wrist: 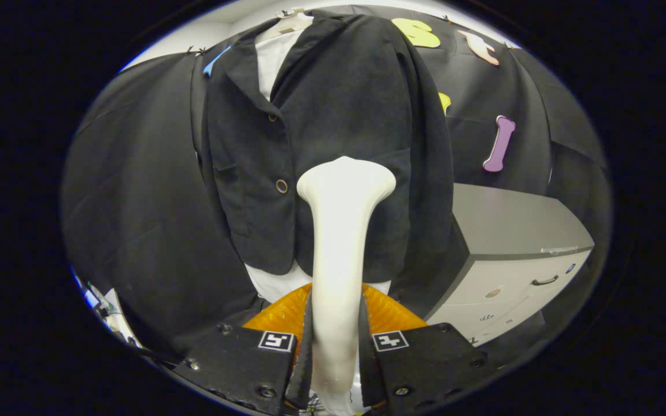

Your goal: Iron the clothes twice with a garment steamer, once on the left side and once on the right side.

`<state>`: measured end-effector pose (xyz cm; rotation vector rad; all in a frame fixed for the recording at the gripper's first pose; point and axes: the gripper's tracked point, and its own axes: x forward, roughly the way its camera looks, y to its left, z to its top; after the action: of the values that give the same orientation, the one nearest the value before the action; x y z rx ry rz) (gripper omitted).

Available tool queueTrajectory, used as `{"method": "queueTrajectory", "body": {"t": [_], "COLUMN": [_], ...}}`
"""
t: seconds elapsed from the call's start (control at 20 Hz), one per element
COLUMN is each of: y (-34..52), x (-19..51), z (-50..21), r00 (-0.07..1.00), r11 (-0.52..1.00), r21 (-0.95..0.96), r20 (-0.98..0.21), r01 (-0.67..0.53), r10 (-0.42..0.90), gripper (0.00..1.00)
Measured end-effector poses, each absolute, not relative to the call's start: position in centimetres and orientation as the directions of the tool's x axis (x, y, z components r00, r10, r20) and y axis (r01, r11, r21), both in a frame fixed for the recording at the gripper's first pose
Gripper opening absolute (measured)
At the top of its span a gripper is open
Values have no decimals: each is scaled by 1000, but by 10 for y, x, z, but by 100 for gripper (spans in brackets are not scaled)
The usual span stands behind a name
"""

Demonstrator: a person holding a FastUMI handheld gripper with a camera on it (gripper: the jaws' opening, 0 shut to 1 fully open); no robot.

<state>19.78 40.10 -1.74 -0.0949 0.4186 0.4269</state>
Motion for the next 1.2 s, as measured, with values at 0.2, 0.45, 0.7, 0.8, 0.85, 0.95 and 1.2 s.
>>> {"method": "queueTrajectory", "body": {"t": [0.2,0.45,0.7,0.8,0.85,0.95,1.2], "y": [401,400,394,393,394,395,417], "x": [194,193,185,176,173,166,147], "z": [-48,-79,-82,-70,-62,-40,29], "r00": [808,788,785,791,795,806,827], "r11": [902,901,903,902,901,899,883], "r21": [0,-3,-1,2,5,3,4], "r20": [-444,-486,-494,-480,-469,-442,-347], "r01": [-431,-435,-431,-432,-434,-438,-470], "r10": [386,378,374,380,385,394,442], "gripper": [36,36,36,36,36,36,36]}}
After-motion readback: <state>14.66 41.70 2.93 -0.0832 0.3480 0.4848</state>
